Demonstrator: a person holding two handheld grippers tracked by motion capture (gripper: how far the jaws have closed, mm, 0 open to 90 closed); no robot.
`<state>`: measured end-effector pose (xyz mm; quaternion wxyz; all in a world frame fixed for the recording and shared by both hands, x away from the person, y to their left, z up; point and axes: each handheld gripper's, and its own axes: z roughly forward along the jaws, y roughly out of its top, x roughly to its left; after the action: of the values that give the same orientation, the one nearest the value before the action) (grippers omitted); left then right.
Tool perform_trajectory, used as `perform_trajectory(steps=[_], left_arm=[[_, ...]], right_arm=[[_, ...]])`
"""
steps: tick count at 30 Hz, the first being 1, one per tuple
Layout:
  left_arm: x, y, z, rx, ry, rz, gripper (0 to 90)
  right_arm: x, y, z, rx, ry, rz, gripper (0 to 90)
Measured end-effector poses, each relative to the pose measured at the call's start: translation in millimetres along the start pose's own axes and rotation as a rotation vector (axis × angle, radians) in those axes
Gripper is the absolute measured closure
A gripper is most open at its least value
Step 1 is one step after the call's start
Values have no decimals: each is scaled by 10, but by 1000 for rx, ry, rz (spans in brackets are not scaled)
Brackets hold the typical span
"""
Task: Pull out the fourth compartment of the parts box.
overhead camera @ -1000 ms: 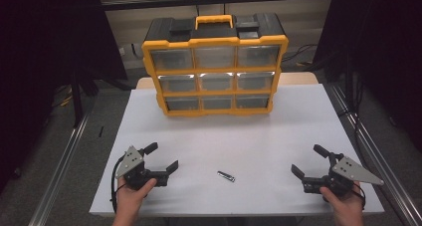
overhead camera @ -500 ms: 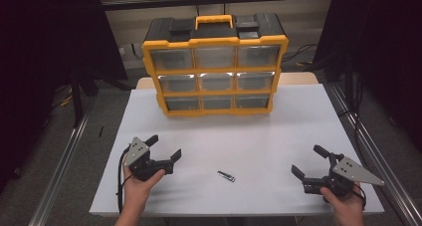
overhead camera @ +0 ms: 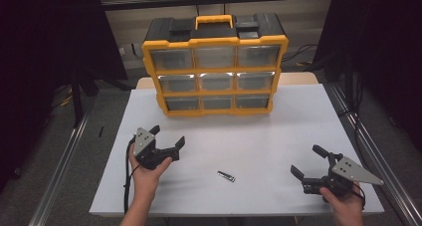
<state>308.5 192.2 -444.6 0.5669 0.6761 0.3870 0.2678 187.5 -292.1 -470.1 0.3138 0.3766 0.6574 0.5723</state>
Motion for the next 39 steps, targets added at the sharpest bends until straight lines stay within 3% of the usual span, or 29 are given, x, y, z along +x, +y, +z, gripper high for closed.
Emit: perform_trajectory(steps=[9,13,18,21,23,24,39], left_arm=[[-18,81,121,-19,24,-2,15],[-12,99,154,-10,36,17,17],[-6,119,189,-21,41,-9,19],[5,134,211,-20,54,8,20],[-6,146,239,-25,54,-16,20],[4,153,246,-25,54,7,20],[-6,173,332,-17,74,-5,22]], right_arm=[[-9,0,-1,0,-6,2,3],[-8,-1,-3,2,-8,3,4],[-10,-1,-5,2,-6,2,4],[-8,-1,-1,1,-10,3,4],[-9,-2,1,2,-1,-2,4],[-10,-2,3,1,-1,-3,4],[-15,-5,15,2,-7,2,5]])
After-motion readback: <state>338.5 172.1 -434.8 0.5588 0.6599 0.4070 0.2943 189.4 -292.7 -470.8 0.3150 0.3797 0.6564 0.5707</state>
